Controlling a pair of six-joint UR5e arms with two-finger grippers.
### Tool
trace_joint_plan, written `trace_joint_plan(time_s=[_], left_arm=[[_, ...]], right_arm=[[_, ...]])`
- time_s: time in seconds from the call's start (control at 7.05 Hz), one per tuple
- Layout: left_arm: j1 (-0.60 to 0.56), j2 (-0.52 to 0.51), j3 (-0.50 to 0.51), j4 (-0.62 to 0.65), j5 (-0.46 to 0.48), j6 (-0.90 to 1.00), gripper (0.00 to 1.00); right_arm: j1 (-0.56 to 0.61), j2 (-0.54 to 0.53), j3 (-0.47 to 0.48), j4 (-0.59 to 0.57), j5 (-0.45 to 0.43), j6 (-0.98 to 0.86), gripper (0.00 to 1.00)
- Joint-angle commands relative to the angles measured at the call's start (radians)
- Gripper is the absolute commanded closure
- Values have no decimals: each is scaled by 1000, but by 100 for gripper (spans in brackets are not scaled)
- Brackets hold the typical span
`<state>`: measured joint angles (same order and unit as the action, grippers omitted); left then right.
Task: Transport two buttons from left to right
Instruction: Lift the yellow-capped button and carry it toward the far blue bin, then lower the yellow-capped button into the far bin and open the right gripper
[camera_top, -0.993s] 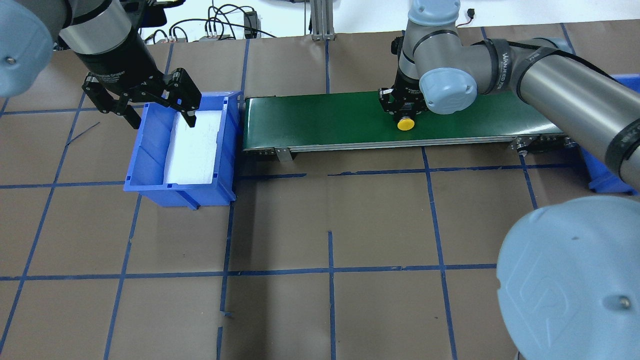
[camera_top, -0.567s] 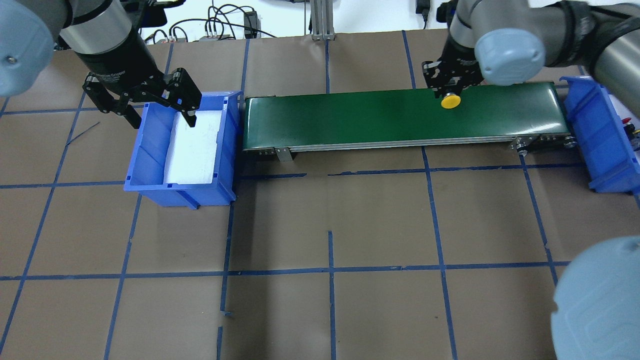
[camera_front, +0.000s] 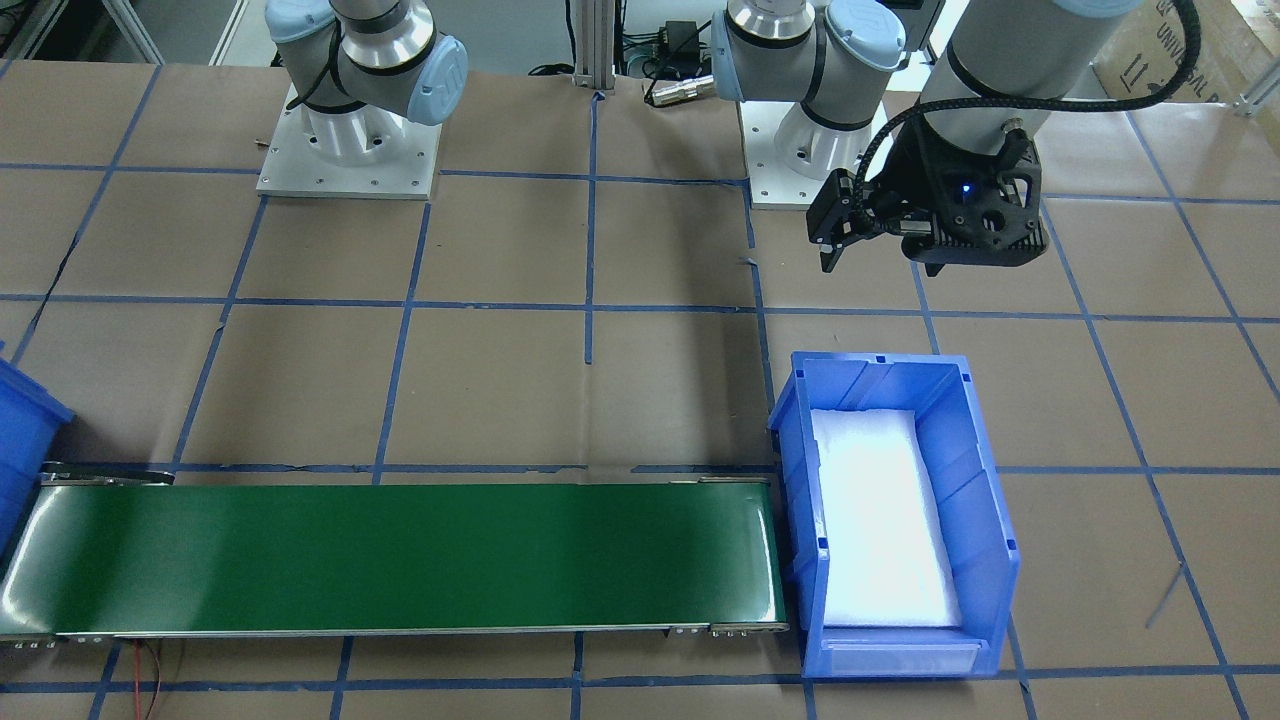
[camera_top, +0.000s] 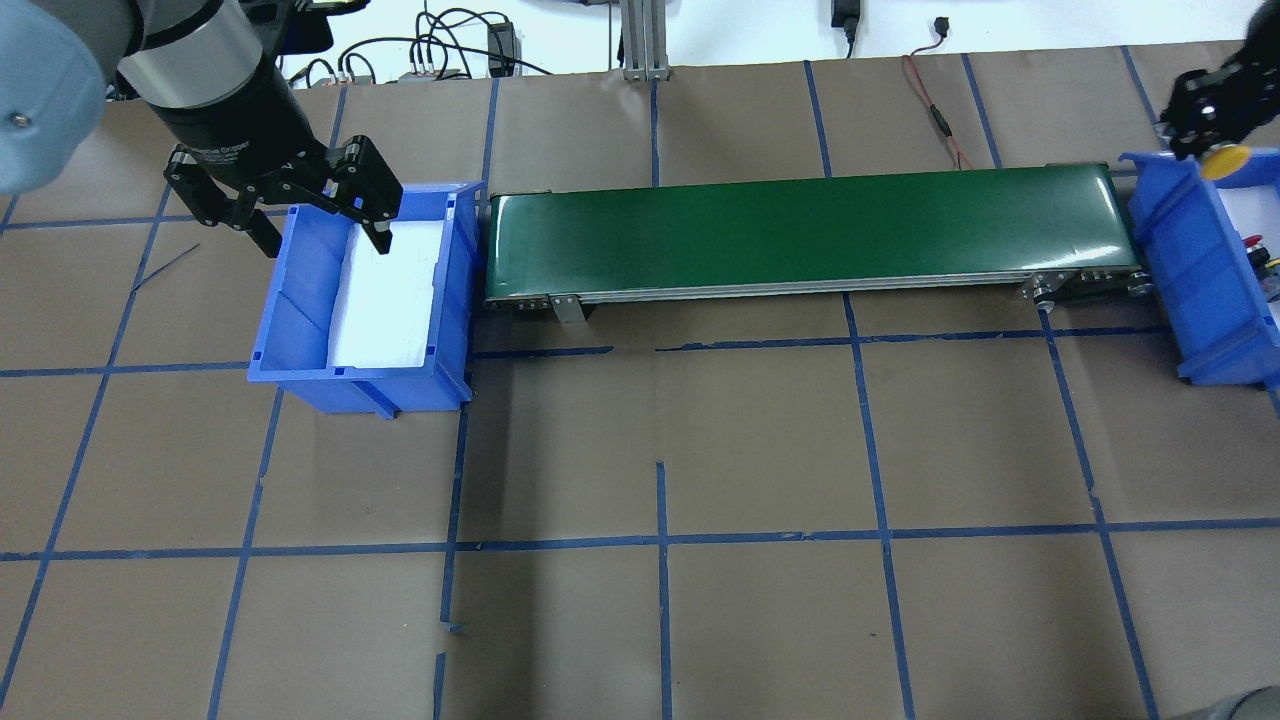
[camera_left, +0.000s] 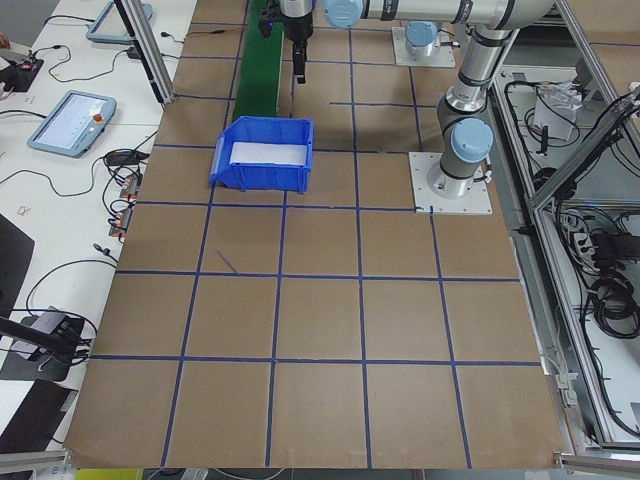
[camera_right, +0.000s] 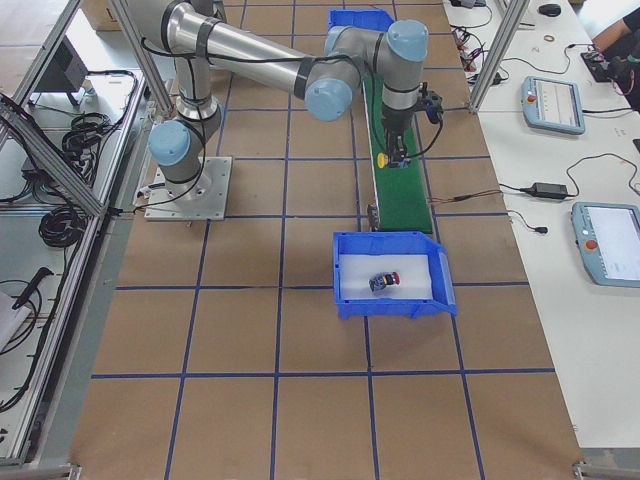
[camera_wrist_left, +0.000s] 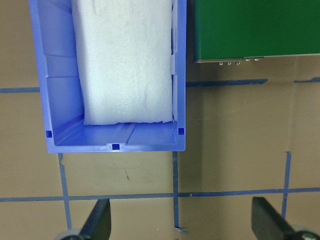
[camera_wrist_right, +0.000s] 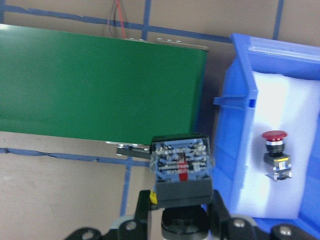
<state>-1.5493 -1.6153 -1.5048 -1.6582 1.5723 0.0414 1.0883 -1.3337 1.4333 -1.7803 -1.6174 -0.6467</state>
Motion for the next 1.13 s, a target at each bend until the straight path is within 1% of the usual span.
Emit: trace_joint_plan(time_s=[0.0,0.14,0.28,0.43,0.71,0.85,0.99], left_arm=[[0,0,0,0,0,0,0],[0,-1,0,0,0,0,0],[0,-1,1,0,0,0,0],[0,0,2,0,0,0,0],[0,0,0,0,0,0,0],[0,-1,1,0,0,0,0],[0,-1,2,0,0,0,0]], right_arm=[[-135,110,-80,-51,-22,-262,100],[-168,205,-99,-103,-18,-286,99],[-168,261,-97,-172,-16,-286,98],[-168,277,-94,-176,-13,-286,98],[-168,327,-91,-241,-6,-286,95],[-169,340,-93,-252,-4,-271,93],[-169,359,-93,-280,19,-275,93]])
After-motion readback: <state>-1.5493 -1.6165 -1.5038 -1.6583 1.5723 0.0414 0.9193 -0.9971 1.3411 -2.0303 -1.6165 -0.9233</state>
